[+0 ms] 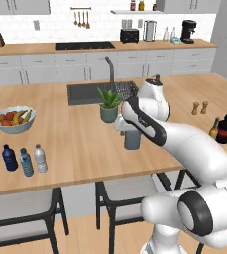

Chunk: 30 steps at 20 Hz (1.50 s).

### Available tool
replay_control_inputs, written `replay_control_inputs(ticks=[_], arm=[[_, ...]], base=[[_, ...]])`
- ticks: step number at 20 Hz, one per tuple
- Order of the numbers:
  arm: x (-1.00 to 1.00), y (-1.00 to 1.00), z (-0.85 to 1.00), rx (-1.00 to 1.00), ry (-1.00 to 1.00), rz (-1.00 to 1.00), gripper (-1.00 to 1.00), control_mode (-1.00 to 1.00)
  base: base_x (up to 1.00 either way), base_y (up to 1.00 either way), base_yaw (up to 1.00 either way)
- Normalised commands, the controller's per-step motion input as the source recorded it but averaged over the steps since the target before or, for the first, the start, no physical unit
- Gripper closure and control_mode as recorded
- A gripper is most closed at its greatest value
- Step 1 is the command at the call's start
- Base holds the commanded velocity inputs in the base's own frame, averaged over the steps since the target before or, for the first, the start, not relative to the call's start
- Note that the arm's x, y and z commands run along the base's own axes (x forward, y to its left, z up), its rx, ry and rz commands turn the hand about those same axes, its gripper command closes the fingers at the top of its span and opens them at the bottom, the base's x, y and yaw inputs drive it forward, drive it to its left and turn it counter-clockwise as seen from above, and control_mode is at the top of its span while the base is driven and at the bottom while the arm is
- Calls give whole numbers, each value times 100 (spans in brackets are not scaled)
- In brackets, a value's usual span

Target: Move the plastic bottles in the middle to the plastics group, and the glass bottles in the middle to the glass group.

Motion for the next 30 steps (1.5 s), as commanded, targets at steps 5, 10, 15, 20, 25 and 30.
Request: replay_control_inputs(ticks=[5,10,15,20,25,30], arm=[[60,-45,0,-11,9,-20,-100,-100],[72,-28,3,-6,11,-9,-100,-100],[59,-27,1,0,10,-1,-100,-100],[57,-13,-13,-7,1,-1,-100,-100],[48,0,-30,-13,0,0,-100,-100],[28,0,-25,-9,0,0,-100,-100]], base=[[0,0,0],[0,0,0],[0,0,0],[0,0,0],[0,0,0],[0,0,0]])
